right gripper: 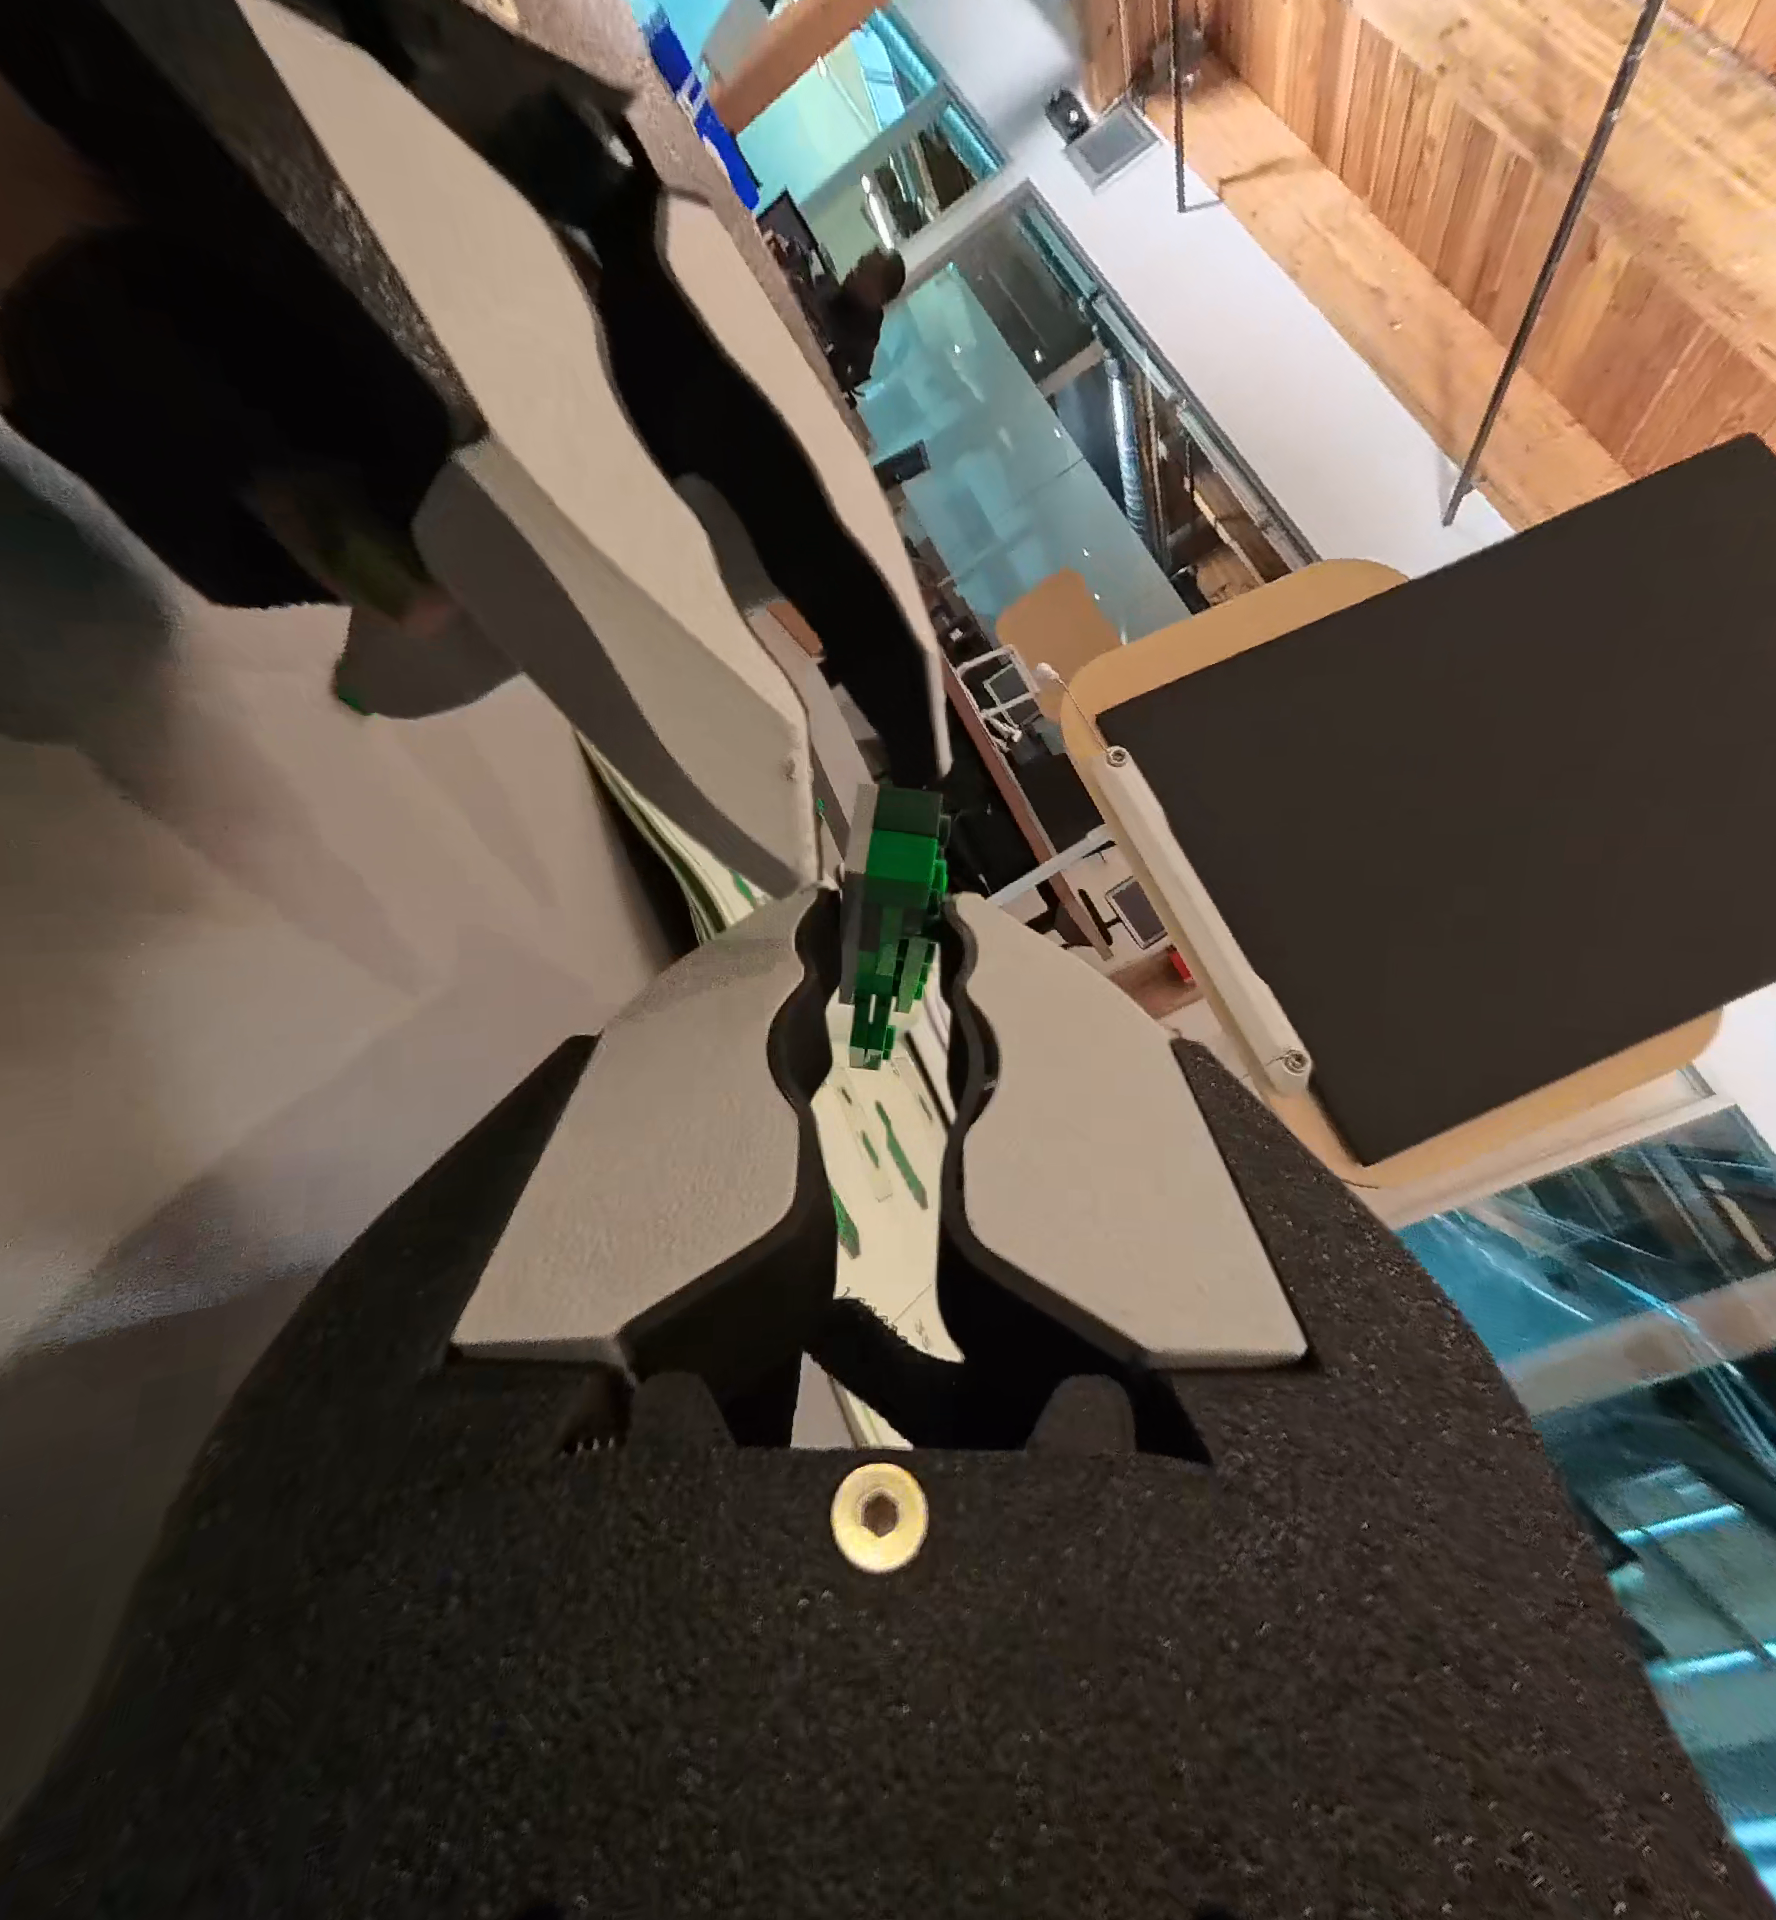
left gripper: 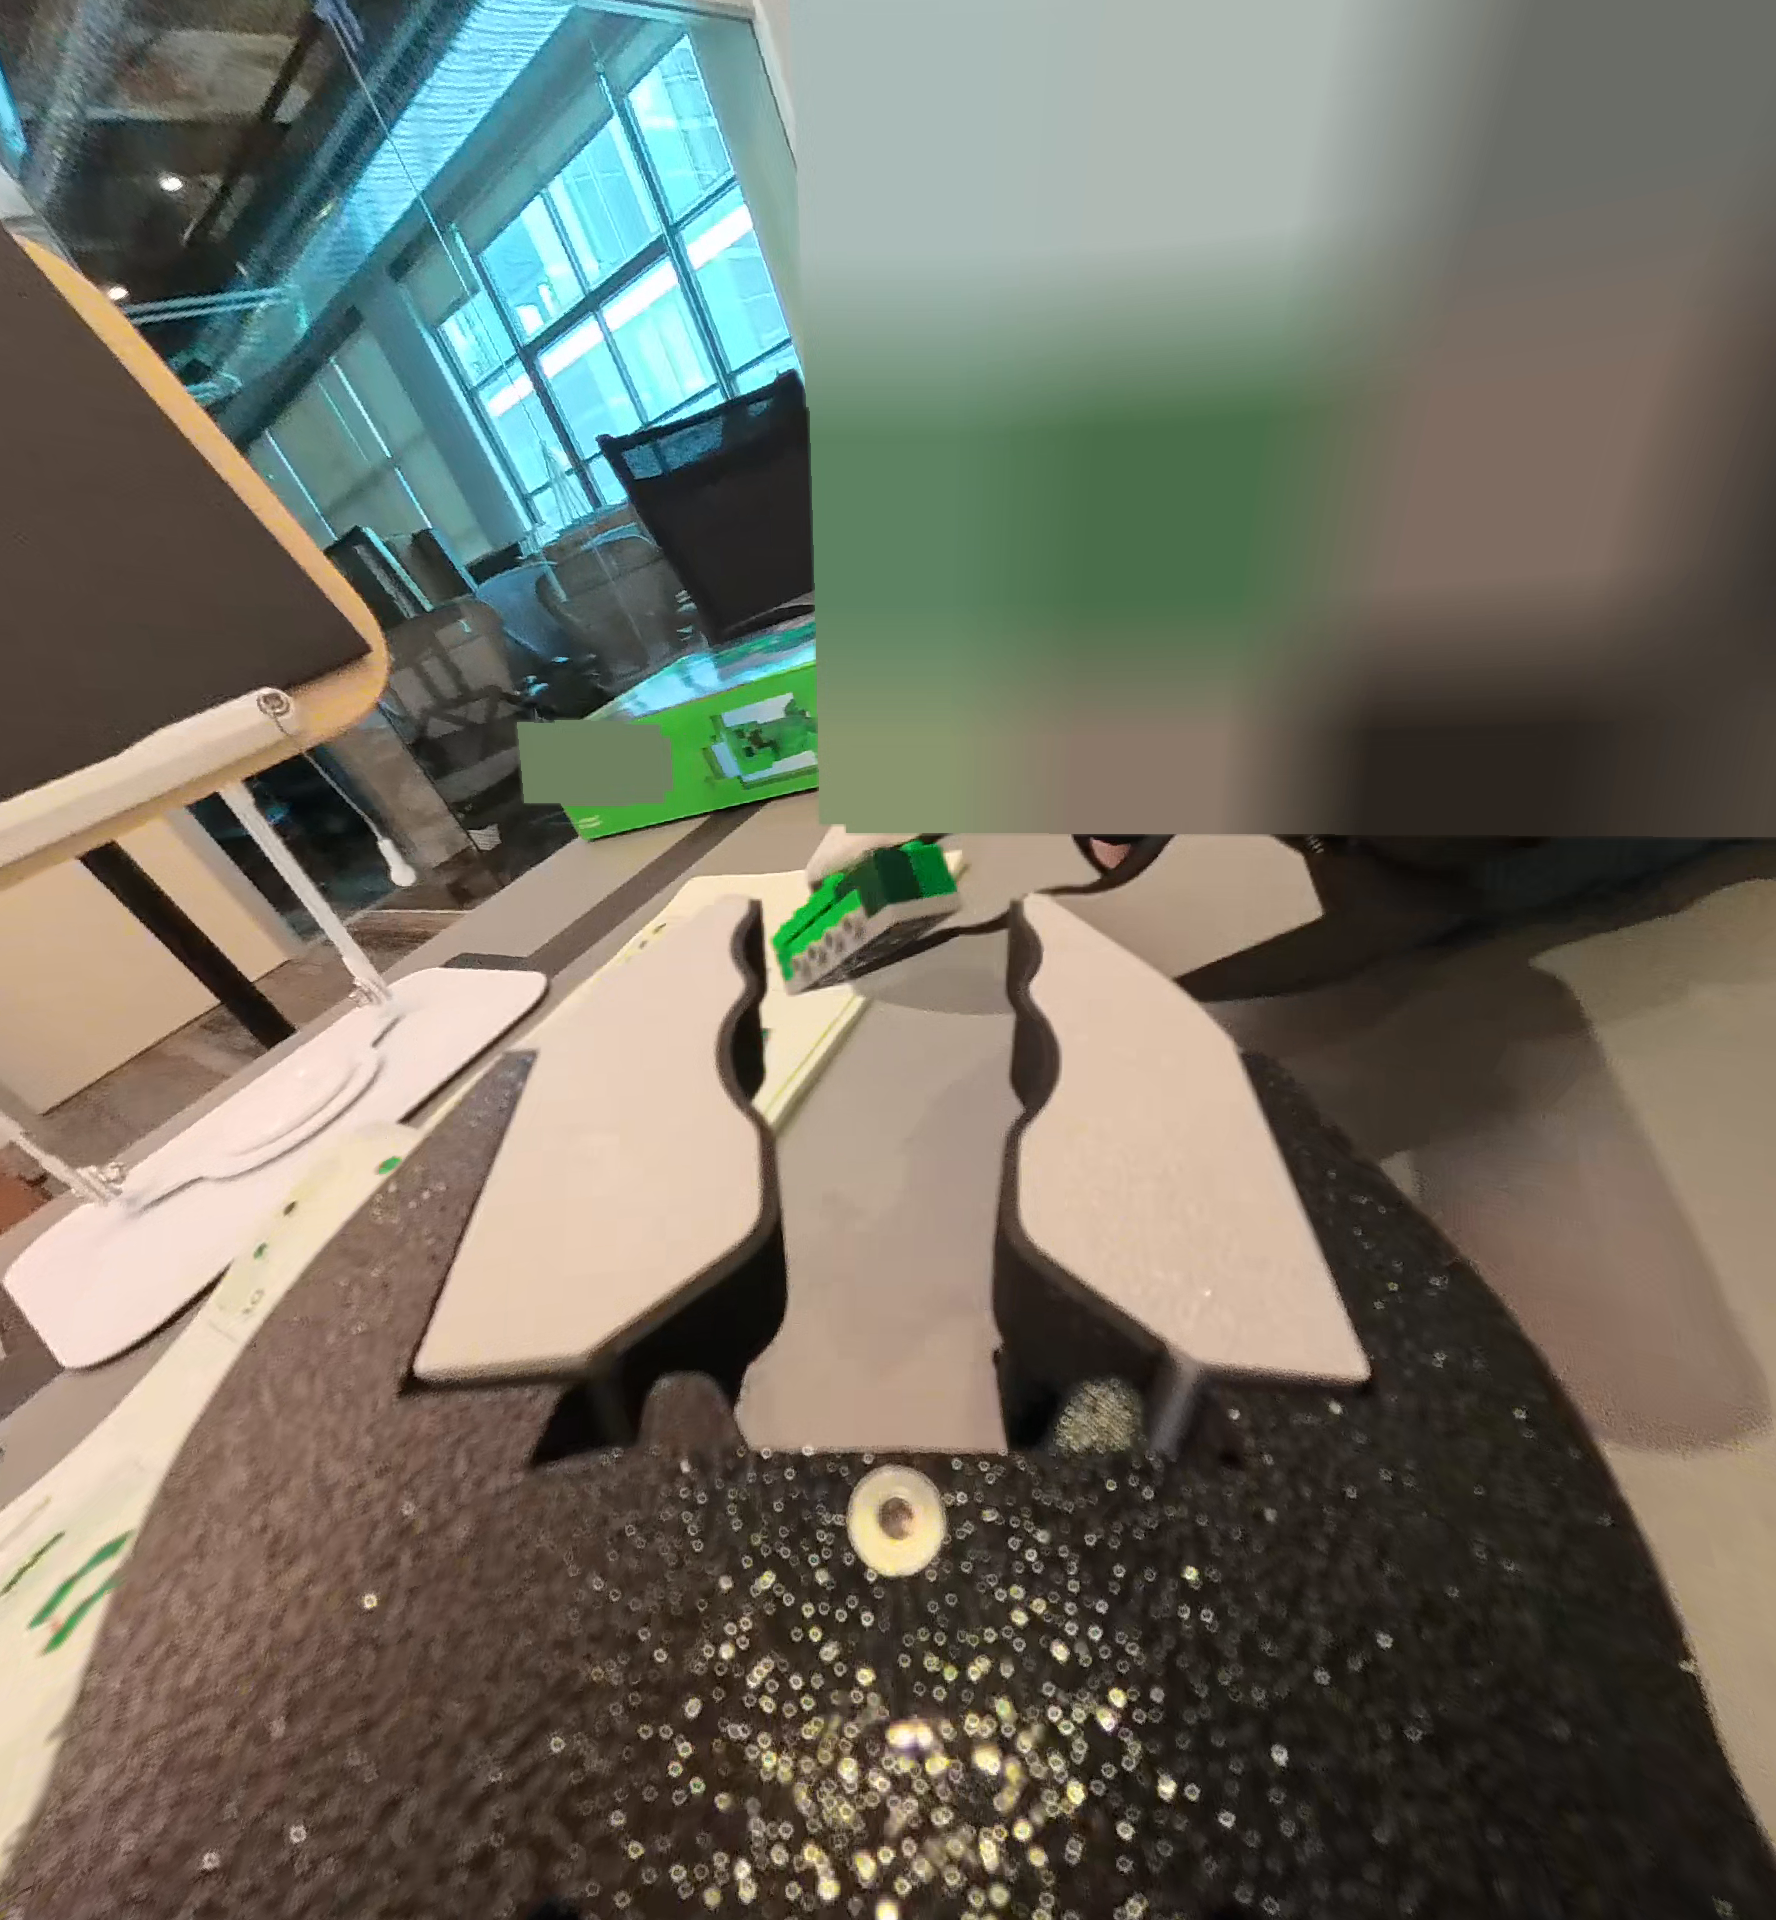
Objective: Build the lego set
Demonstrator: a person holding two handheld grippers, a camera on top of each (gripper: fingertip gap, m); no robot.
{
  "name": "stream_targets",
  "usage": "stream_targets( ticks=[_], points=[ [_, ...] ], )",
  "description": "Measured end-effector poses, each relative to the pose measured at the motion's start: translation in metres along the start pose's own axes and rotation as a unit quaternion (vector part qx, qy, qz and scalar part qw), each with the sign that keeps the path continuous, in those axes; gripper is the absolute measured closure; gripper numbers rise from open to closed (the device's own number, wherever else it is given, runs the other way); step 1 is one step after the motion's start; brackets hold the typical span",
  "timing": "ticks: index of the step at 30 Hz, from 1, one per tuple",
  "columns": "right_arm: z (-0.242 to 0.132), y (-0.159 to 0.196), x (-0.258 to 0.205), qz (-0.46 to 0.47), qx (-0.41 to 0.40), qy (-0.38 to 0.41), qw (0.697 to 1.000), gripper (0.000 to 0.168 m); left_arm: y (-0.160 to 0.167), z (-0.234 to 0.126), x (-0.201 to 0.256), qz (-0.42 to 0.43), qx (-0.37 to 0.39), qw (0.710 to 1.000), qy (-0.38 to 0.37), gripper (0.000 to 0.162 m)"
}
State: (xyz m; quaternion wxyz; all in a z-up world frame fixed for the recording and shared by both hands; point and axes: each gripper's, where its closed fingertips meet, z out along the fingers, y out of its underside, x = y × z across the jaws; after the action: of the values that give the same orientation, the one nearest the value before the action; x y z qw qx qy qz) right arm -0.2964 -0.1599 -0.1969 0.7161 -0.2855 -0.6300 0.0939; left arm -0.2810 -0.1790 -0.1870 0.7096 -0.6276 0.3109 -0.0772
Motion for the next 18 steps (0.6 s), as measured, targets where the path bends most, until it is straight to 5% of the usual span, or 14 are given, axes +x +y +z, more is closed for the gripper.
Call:
stream_targets(
  ticks=[6, 13, 18],
  points=[
    [0.005, 0.0, -0.005, -0.077, -0.027, 0.017, 0.997, 0.151, 0.002, 0.004, -0.006, -0.005, -0.018, 0.999, -0.041, 0.114],
    [0.009, 0.004, -0.001, -0.143, -0.062, 0.045, 0.987, 0.151, 0.005, 0.005, -0.011, 0.104, -0.063, 0.987, -0.104, 0.117],
    [0.013, 0.01, -0.001, -0.182, -0.088, 0.053, 0.978, 0.15, 0.013, 0.007, -0.017, 0.066, -0.092, 0.987, -0.117, 0.118]
  ],
)
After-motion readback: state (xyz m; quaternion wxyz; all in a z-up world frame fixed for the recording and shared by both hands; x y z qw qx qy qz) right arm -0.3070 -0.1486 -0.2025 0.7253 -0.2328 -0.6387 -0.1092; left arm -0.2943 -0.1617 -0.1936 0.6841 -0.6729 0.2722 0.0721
